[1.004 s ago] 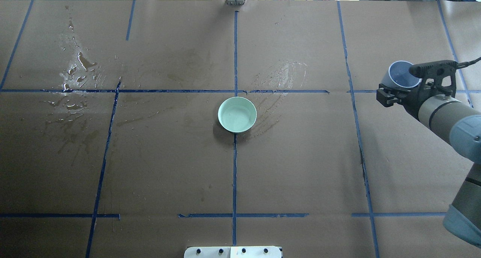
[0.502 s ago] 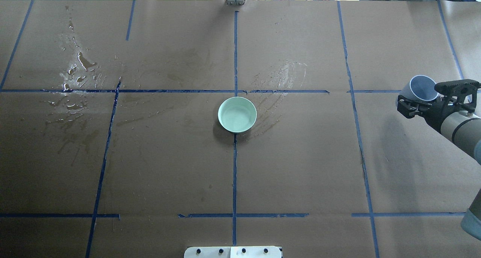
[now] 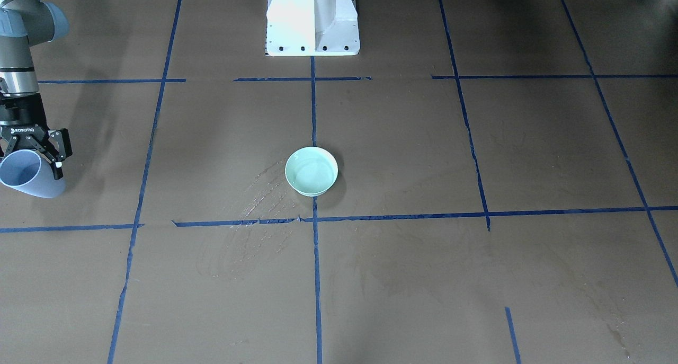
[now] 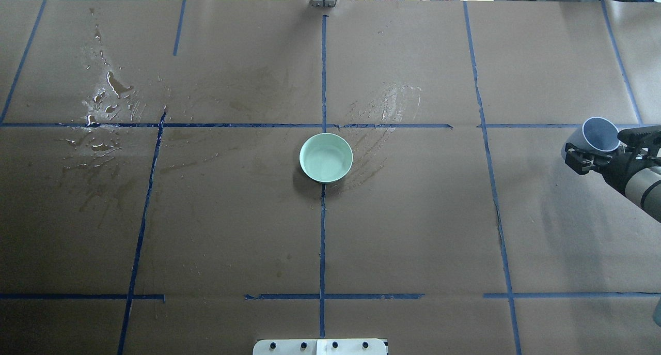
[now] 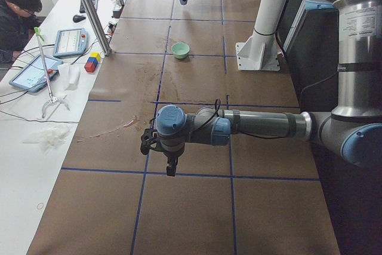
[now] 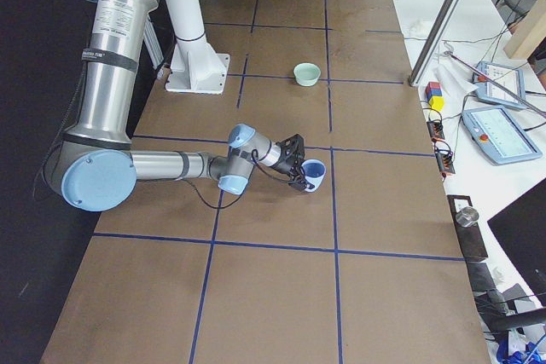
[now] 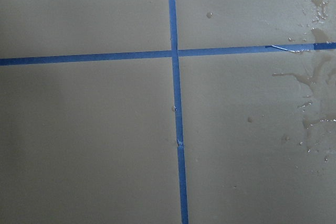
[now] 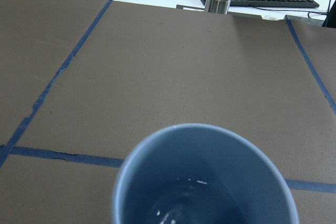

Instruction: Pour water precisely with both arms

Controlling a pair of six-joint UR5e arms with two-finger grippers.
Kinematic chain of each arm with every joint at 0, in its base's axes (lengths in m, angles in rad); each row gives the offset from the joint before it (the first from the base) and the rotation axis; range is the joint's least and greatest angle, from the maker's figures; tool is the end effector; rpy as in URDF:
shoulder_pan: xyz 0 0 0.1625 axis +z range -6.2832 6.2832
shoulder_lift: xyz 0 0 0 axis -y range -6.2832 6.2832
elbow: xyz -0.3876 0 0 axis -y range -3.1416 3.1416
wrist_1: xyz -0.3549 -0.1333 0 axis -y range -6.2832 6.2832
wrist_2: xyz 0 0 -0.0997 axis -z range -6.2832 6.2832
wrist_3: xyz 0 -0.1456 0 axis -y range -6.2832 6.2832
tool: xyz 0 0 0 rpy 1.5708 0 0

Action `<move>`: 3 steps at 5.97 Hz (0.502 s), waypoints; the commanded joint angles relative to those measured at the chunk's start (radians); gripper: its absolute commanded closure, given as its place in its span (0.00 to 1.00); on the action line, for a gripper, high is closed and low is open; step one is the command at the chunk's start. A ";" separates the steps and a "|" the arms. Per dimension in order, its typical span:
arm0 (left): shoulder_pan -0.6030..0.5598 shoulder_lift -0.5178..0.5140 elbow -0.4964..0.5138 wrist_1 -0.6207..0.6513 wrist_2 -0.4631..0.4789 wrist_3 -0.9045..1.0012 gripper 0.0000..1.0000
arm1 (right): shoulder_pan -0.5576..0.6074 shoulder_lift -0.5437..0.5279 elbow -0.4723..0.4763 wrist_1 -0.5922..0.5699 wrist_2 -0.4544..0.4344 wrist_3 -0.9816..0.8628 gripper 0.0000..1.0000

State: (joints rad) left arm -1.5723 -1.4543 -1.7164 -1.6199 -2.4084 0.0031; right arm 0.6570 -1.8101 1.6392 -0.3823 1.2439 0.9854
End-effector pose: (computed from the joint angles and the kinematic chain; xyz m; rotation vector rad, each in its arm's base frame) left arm -0.0257 -0.4167 0.6265 0.0755 0.8370 0.0343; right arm -0.2286 -0.4037 0.5870 0.8302 -0.6471 0.2311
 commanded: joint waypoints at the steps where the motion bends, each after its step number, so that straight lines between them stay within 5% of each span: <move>1: 0.000 0.000 0.000 0.000 0.000 0.000 0.00 | -0.004 -0.003 -0.018 0.003 -0.003 0.024 1.00; 3: 0.000 0.002 0.001 0.000 0.000 0.000 0.00 | -0.005 -0.002 -0.030 0.008 -0.001 0.047 1.00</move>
State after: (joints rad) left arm -1.5723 -1.4531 -1.7155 -1.6199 -2.4083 0.0031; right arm 0.6531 -1.8128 1.6156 -0.3761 1.2423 1.0235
